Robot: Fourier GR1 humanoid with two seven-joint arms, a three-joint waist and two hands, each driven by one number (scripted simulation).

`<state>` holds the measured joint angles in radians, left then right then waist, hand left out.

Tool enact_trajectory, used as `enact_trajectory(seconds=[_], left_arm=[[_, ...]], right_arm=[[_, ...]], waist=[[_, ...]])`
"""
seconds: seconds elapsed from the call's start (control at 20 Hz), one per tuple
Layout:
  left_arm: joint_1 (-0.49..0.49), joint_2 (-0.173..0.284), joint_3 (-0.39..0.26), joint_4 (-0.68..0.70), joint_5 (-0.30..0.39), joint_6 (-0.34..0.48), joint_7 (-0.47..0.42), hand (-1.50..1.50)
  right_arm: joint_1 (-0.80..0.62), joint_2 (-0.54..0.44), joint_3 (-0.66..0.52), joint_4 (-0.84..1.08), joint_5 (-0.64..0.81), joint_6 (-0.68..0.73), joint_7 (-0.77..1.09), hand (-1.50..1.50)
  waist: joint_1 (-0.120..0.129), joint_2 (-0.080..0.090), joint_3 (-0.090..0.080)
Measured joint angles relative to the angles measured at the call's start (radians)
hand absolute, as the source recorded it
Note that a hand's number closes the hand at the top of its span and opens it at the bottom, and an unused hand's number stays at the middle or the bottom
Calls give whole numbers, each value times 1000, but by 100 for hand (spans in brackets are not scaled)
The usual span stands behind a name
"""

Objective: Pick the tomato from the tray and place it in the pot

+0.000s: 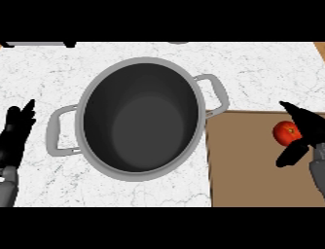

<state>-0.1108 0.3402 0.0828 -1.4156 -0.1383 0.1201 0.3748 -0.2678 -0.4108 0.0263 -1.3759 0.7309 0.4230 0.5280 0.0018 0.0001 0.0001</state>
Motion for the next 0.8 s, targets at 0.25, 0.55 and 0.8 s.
enact_trajectory(seconds=[0.25,0.55,0.8], left_arm=[[8,-14,21,-16,-10,-20,1,0],[5,-22,47,-2,-18,-45,-14,0],[14,-25,51,-53,-25,-54,29,0]], right_arm=[[-14,10,-26,48,23,0,-34,-150],[-29,28,-32,89,62,-42,-101,150],[-19,11,-7,81,132,-106,-165,150]], waist=[[0,0,0],[0,-4,-5],[1,-6,-6]])
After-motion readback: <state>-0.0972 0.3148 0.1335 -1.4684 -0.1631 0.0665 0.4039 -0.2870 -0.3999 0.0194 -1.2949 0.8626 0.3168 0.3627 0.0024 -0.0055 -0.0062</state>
